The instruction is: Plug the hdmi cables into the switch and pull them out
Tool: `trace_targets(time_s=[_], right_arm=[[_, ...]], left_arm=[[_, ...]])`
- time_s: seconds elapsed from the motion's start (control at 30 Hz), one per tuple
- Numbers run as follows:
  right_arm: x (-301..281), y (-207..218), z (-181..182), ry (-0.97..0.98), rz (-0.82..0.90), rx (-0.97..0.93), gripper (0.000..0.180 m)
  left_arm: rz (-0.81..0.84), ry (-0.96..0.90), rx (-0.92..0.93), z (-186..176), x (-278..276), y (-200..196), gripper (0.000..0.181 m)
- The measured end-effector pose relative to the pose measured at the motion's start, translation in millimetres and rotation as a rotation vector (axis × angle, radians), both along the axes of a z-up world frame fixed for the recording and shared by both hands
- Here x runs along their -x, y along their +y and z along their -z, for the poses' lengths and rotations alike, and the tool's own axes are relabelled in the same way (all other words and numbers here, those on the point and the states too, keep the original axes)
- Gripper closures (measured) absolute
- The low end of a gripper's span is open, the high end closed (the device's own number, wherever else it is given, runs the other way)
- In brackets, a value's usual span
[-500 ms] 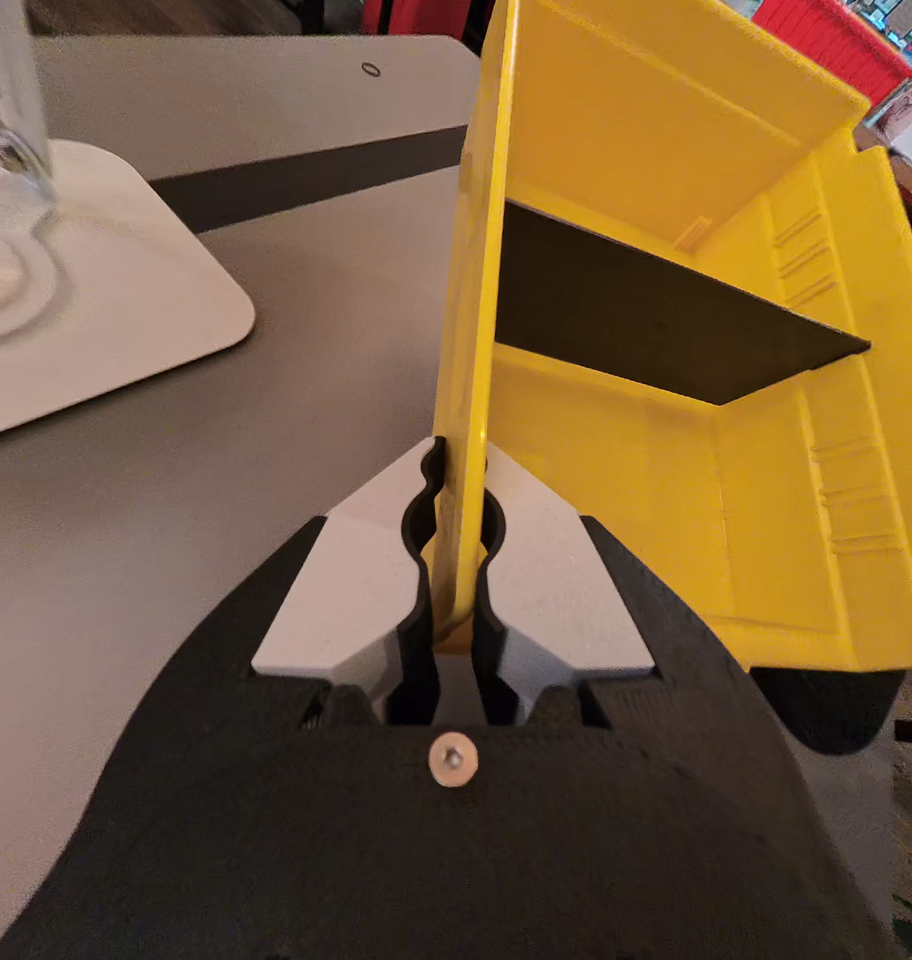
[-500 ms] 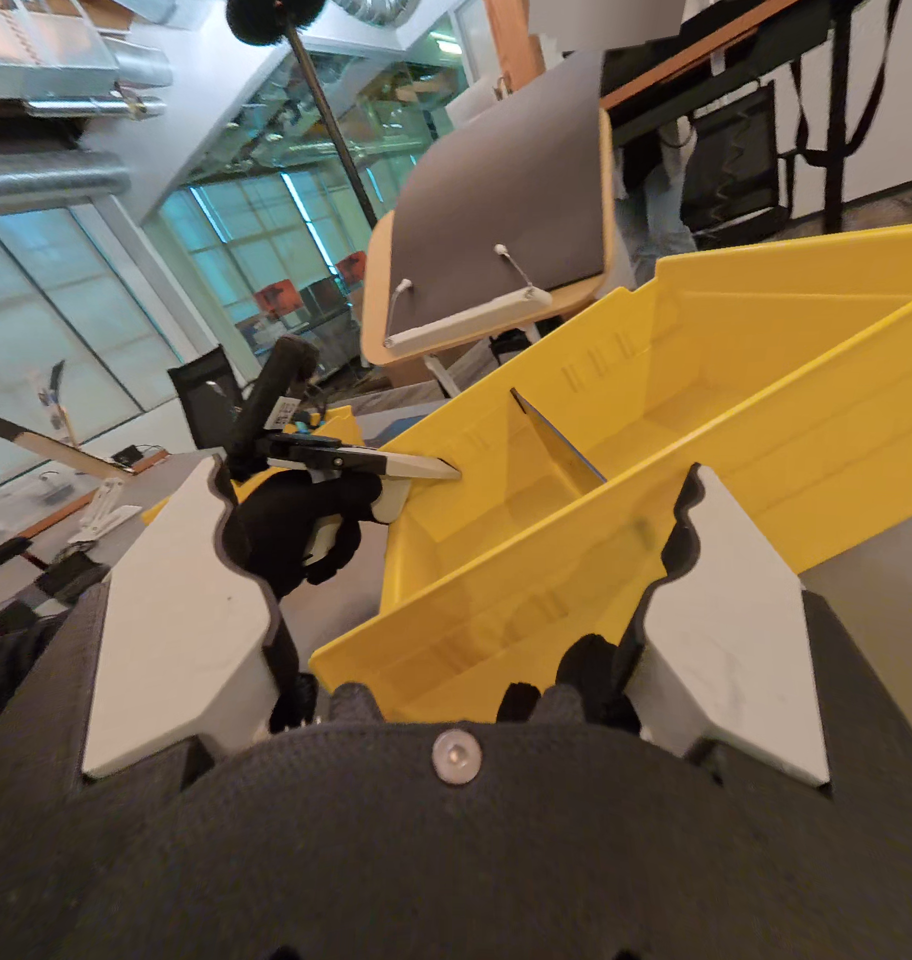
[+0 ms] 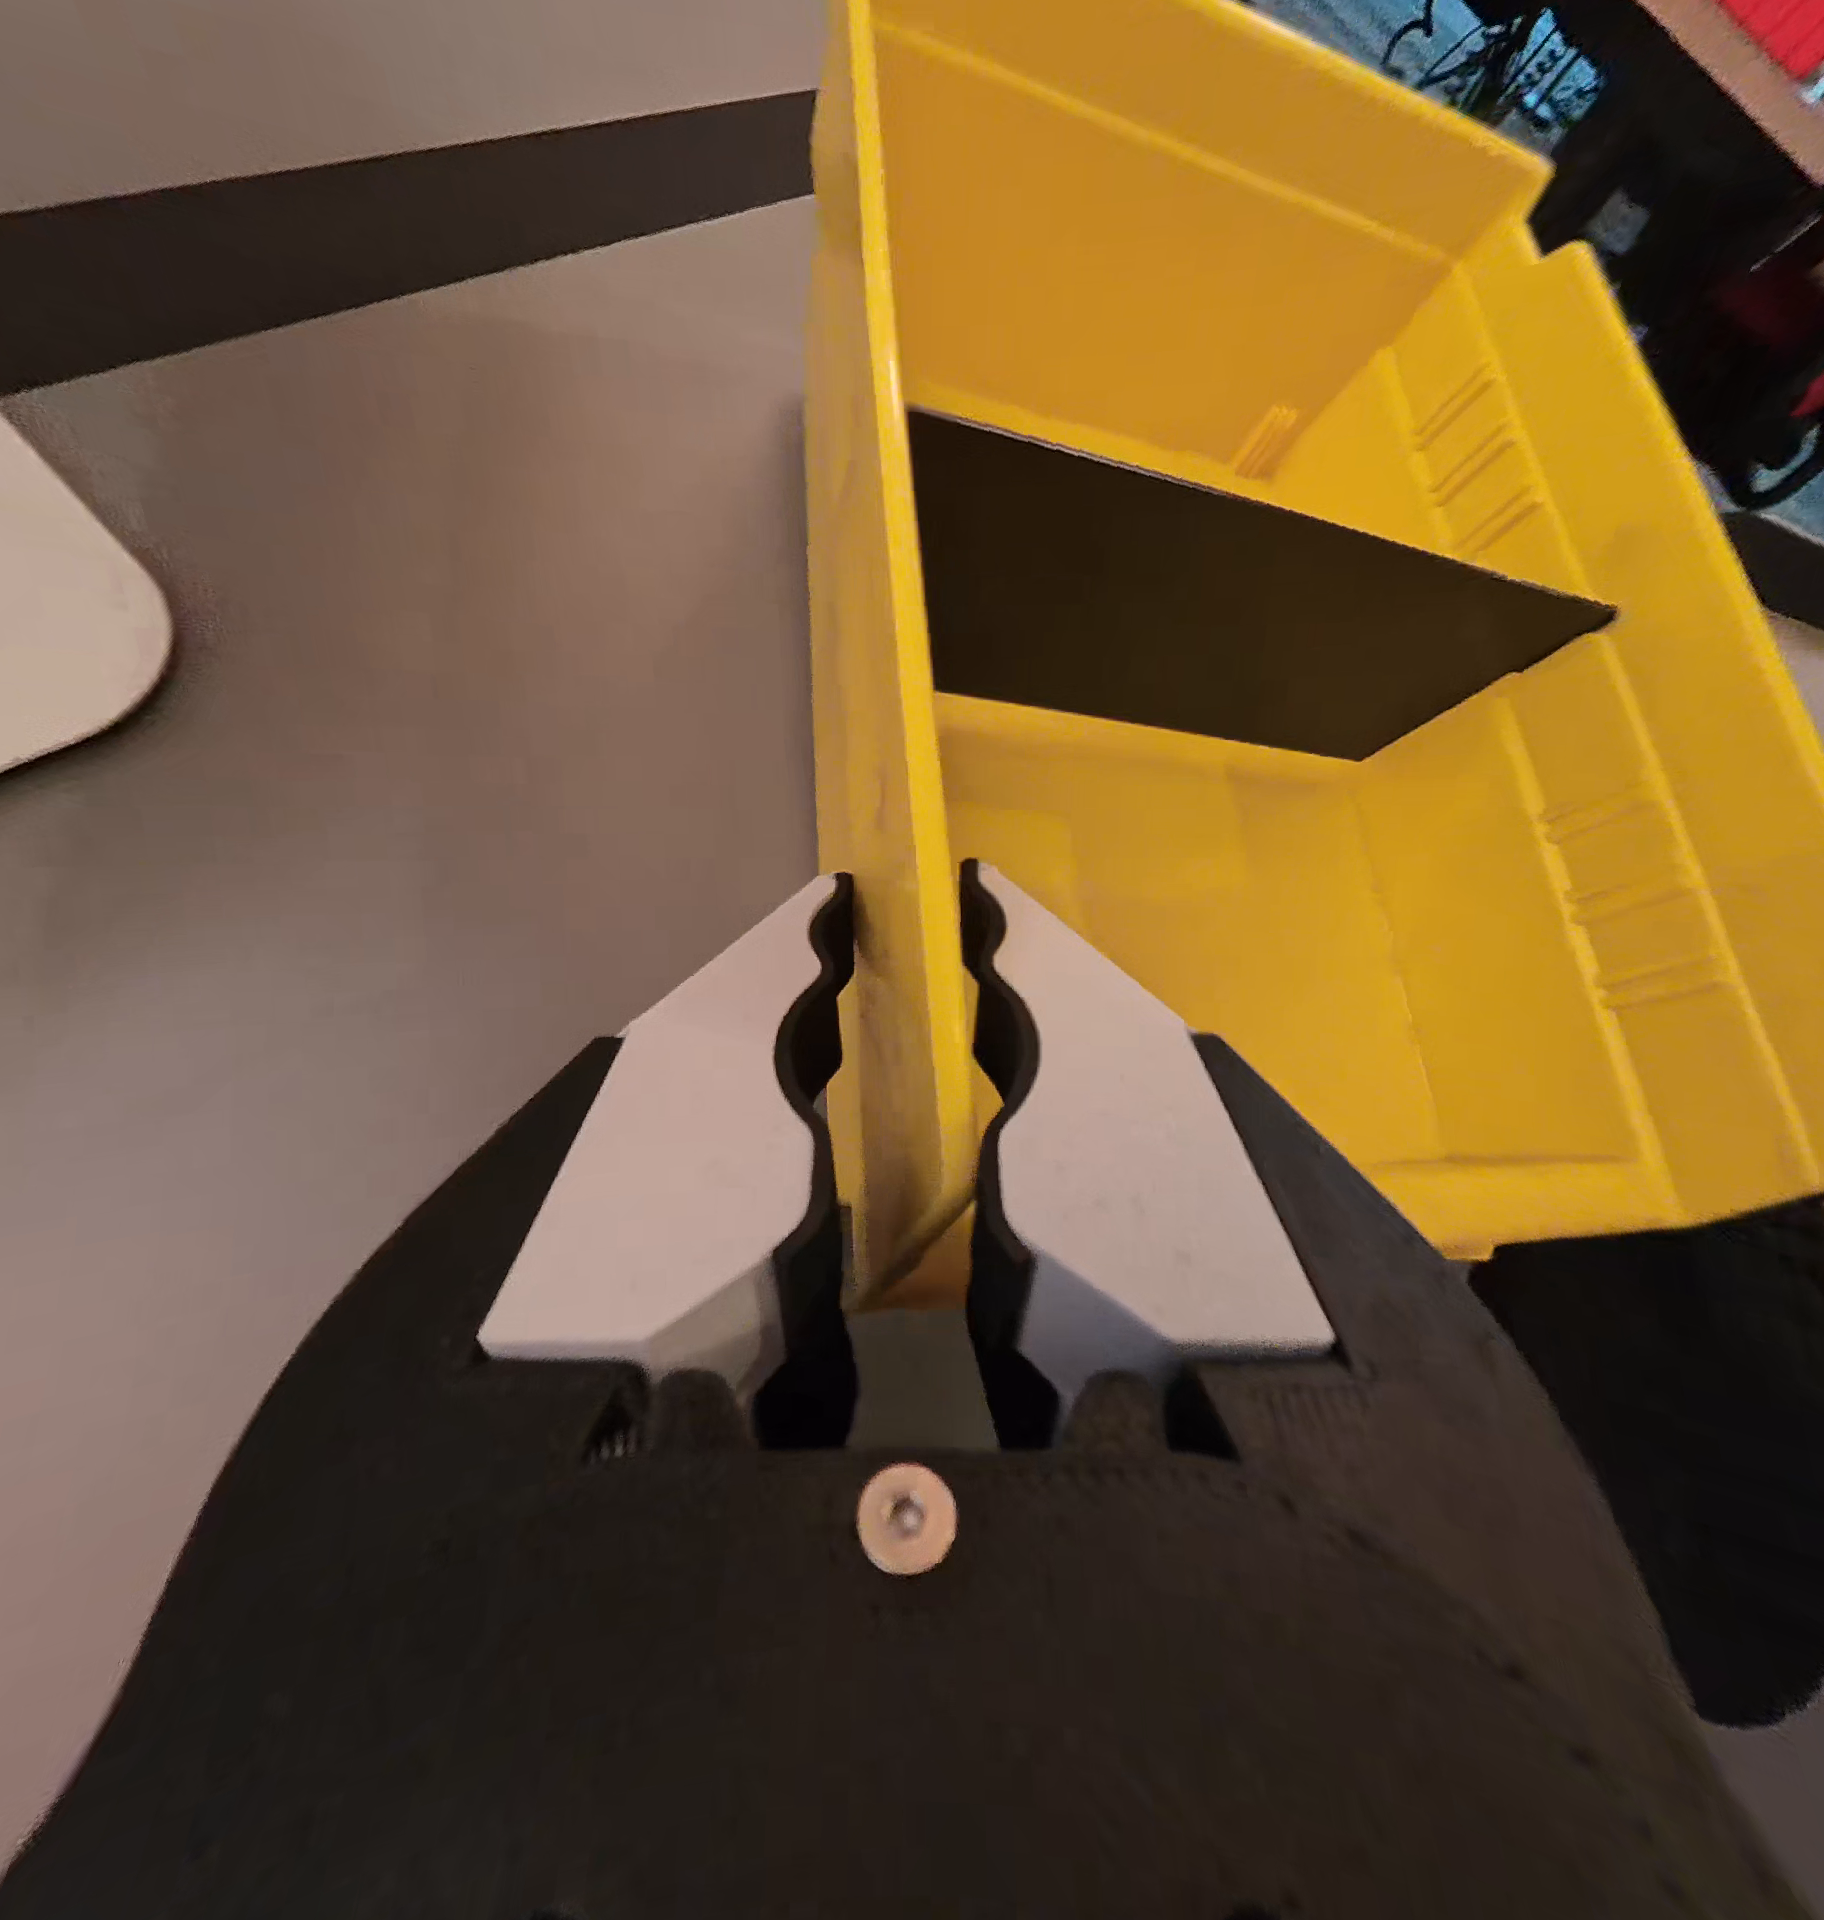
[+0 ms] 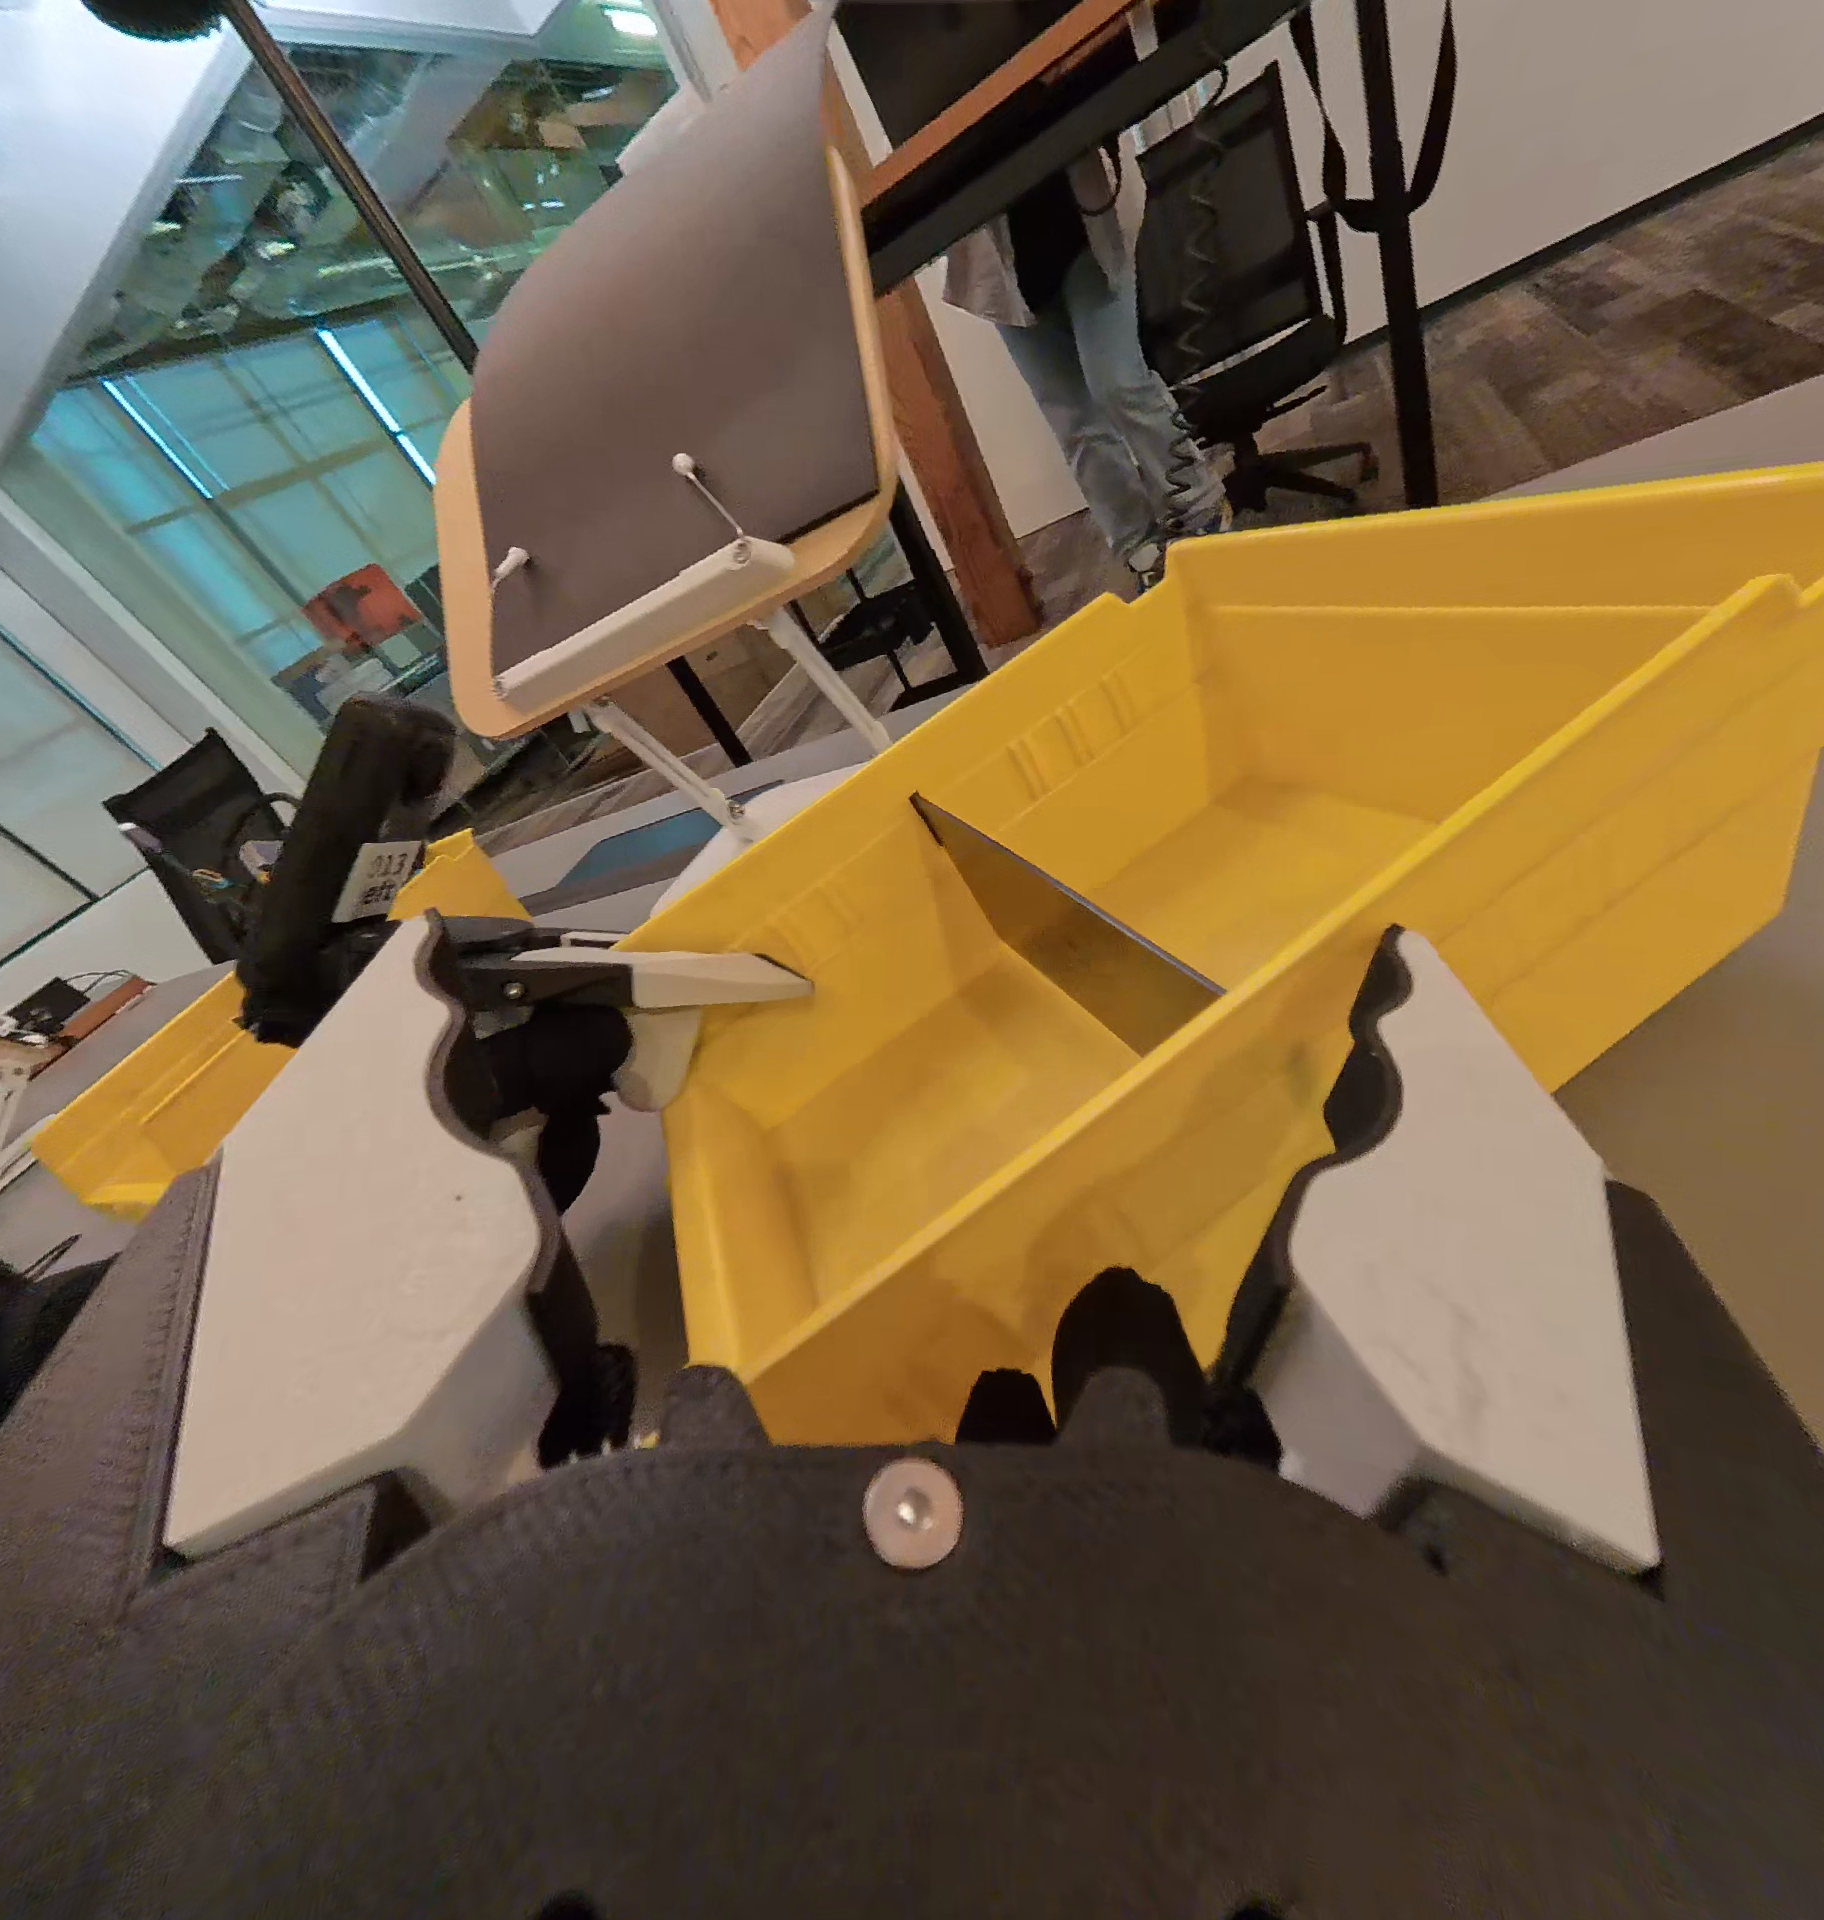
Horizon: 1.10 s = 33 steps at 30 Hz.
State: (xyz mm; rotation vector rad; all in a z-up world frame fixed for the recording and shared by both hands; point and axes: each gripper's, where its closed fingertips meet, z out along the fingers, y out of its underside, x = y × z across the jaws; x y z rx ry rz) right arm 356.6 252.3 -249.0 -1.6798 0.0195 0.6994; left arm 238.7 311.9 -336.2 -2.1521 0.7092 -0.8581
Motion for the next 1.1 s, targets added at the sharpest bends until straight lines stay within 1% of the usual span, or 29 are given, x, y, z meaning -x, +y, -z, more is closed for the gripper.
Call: trace_targets(time_s=[0.17,0.23,0.37,0.43,0.53,0.57,0.67,0.73,0.83,0.93,1.0,1.1], right_arm=[[-15.1,15.1,14.4,-0.064,0.008,0.051,0.021],[-23.8,22.4,16.8,-0.103,0.009,0.067,0.020],[-51.5,44.5,20.5,-0.191,0.010,0.119,0.023],[-73.1,58.1,23.1,-0.240,0.012,0.148,0.030],[-102.6,77.8,23.5,-0.278,-0.005,0.177,0.047],[-110.7,84.4,25.0,-0.292,-0.016,0.192,0.050],[-128.2,104.7,31.4,-0.320,-0.082,0.233,0.055],[-140.7,121.1,31.6,-0.310,-0.106,0.229,0.057],[-155.4,145.1,33.2,-0.311,-0.143,0.224,0.064],[-162.8,167.4,35.7,-0.323,-0.173,0.225,0.066],[-165.0,180.3,36.1,-0.325,-0.188,0.216,0.070],[-164.7,192.2,39.3,-0.354,-0.216,0.214,0.075]], left_arm=[[0.018,-0.017,-0.002,-1.5,-14.2,-4.6,0.153],[0.014,-0.048,0.025,-3.1,-23.5,-6.7,0.148],[0.022,-0.121,0.057,-9.8,-56.3,-18.5,0.122],[0.046,-0.151,0.087,-12.1,-74.8,-25.4,0.116],[0.055,-0.235,0.150,-17.2,-97.7,-27.3,0.109],[0.058,-0.263,0.170,-18.9,-104.6,-26.8,0.107],[0.033,-0.333,0.219,-22.5,-121.3,-20.9,0.104],[0.023,-0.364,0.231,-23.9,-131.9,-17.1,0.102],[-0.003,-0.423,0.266,-26.4,-145.1,-7.8,0.102],[-0.026,-0.441,0.261,-27.0,-154.6,10.2,0.101],[-0.050,-0.477,0.292,-28.2,-157.1,26.0,0.102],[-0.048,-0.481,0.290,-29.4,-160.6,34.1,0.097]])
